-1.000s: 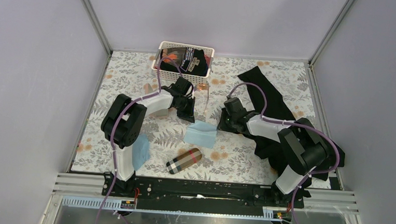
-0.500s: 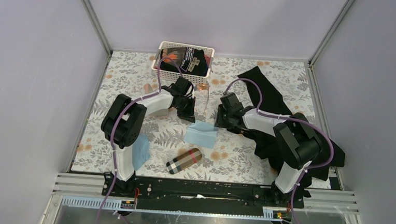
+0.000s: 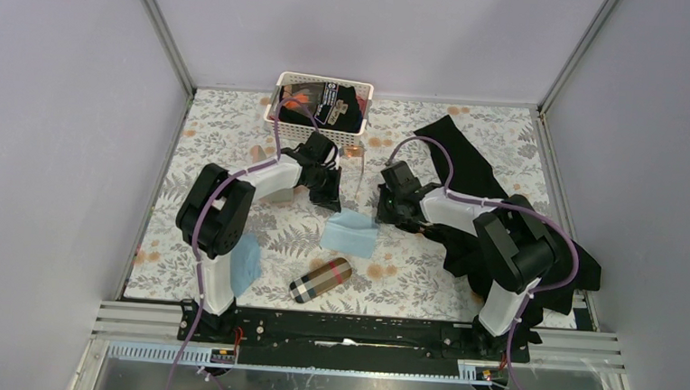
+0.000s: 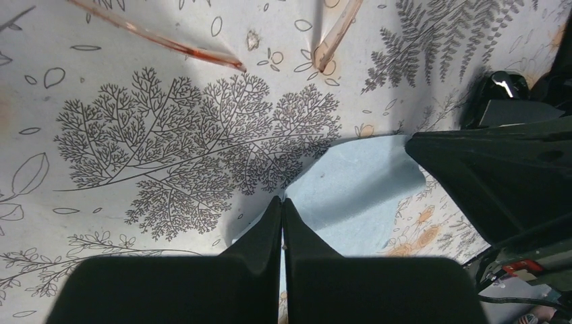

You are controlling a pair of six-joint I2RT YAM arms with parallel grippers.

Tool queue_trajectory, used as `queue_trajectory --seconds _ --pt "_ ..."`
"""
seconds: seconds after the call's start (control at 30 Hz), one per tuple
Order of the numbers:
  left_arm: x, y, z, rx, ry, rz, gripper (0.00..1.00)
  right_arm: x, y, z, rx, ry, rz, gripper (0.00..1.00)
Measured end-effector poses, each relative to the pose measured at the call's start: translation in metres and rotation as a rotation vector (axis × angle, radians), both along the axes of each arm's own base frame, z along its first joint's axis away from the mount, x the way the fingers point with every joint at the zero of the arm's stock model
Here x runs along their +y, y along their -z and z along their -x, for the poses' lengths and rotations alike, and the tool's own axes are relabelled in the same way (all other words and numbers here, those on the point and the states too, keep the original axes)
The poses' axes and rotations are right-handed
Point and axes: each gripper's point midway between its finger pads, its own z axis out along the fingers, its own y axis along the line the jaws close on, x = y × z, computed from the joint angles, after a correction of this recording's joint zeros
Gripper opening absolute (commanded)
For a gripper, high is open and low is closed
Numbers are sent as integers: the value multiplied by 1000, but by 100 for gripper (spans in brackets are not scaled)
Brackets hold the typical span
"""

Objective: Organize the sunglasses
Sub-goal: Fold the glasses cleaning cloth at the center of the board.

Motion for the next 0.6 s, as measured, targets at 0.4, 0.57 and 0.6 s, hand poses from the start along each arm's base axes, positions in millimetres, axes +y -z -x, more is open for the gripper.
queue_trajectory --seconds 0.4,0.57,0.6 --pt "-3 -8 -6 -21 0 10 0 -2 -5 1 -14 -34 24 0" --pt "-3 -10 -6 -23 1 12 0 1 -19 0 -65 -57 4 0" --pt "-3 -10 -6 -23 1 12 0 2 -21 0 -75 -64 1 0"
